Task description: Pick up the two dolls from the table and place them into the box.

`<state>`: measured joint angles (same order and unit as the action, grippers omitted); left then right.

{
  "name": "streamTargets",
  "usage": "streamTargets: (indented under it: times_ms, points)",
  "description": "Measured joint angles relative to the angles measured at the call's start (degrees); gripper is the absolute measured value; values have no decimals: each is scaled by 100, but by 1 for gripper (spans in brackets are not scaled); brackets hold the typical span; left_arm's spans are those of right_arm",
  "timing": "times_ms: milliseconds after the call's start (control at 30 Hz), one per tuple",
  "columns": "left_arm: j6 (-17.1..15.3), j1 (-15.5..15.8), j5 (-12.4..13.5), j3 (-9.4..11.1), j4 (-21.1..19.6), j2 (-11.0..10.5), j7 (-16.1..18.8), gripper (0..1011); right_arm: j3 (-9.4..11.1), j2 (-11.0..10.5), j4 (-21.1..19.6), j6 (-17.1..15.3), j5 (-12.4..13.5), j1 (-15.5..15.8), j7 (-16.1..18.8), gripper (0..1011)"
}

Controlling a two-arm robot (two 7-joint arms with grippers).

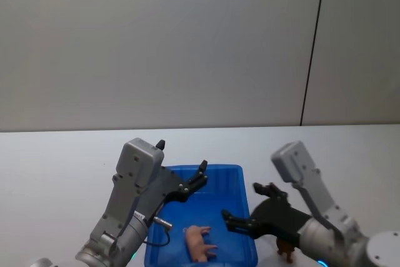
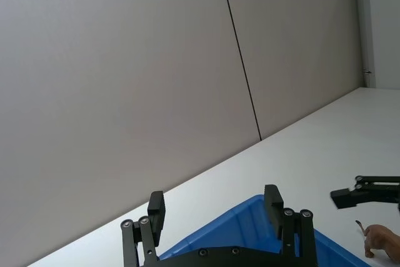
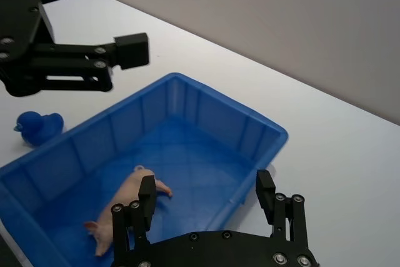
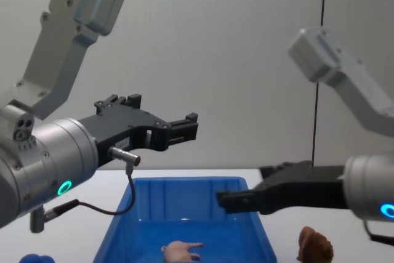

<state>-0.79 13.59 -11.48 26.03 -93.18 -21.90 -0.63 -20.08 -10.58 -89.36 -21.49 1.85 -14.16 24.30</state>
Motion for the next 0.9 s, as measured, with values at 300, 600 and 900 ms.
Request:
streamTargets:
  times_ms: [300,600,900]
  points:
    - [0,0,0,0,0,0,0,1001,157,-340,-389,56,283,443,-356,1001]
    - [0,0,0,0,0,0,0,1001,292,-653,-705,103,578,910,-708,1001]
    - [0,0,0,0,0,0,0,1001,346,-789,-748,130,734,1144,-876,1001]
